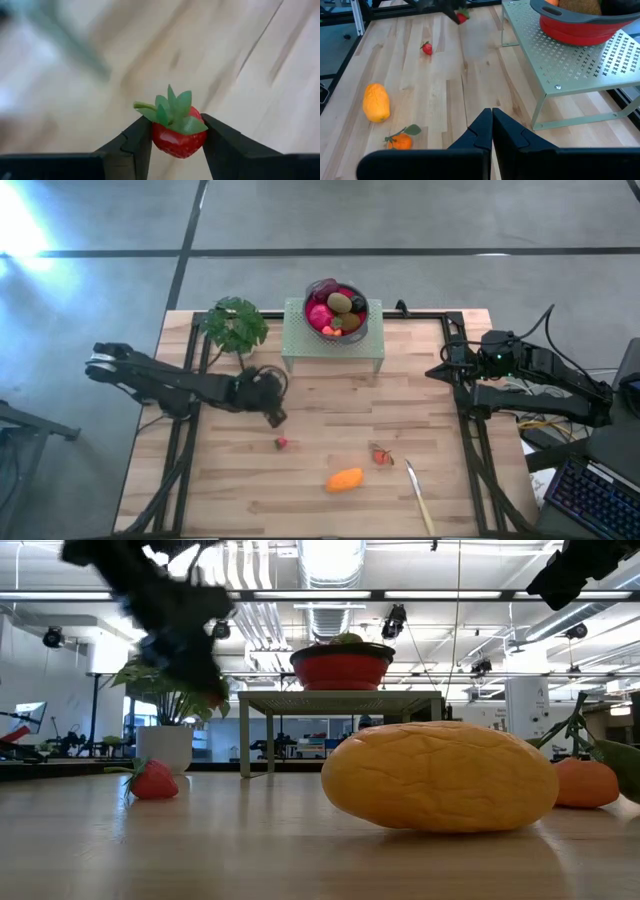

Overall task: Pick & Place Fruit
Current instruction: Put the strawberry into the red strainer bowl on the shelf

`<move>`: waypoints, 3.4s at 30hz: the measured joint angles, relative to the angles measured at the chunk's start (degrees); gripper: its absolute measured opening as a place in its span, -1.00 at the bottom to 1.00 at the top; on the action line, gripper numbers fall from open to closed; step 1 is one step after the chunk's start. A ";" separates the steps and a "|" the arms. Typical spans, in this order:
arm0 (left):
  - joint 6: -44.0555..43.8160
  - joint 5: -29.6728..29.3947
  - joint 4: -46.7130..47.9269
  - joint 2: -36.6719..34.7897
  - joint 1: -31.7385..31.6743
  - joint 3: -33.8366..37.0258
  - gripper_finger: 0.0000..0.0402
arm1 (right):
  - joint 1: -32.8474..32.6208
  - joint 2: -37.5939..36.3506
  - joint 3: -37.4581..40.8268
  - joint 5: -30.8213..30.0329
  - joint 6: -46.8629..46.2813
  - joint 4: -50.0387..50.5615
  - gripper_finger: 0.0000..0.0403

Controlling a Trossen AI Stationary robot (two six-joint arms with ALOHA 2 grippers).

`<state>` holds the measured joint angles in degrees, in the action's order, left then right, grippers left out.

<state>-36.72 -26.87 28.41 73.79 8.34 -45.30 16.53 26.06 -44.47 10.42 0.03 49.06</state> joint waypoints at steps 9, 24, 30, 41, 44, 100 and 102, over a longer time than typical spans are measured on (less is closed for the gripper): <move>21.96 -1.16 -20.40 -0.95 -8.64 -8.78 -0.20 | -0.01 0.00 0.00 0.00 0.00 0.01 -0.96; 32.72 19.83 -28.66 1.46 -32.74 -17.15 -0.21 | -0.02 0.00 0.00 0.01 0.00 0.01 -0.96; 35.64 24.80 -31.70 4.58 -37.66 -17.20 -0.21 | -0.02 0.00 0.00 0.00 0.00 0.00 -0.96; 39.80 24.92 -34.56 8.39 -39.02 -17.20 -0.21 | -0.02 0.00 0.00 0.01 0.00 0.01 -0.96; 39.84 24.92 -35.13 9.15 -39.19 -17.20 -0.20 | -0.01 0.00 0.00 0.01 0.00 0.01 -0.96; 46.20 27.79 -25.54 -2.95 -27.78 -17.14 0.10 | -0.01 0.00 0.00 0.00 0.00 0.00 -0.96; 46.74 27.79 -22.38 -3.67 -24.46 -17.14 0.10 | 0.00 0.00 0.00 0.01 0.00 0.00 -0.96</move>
<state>10.02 0.92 6.03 70.11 -16.13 -62.43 16.53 26.06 -44.47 10.43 0.03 49.06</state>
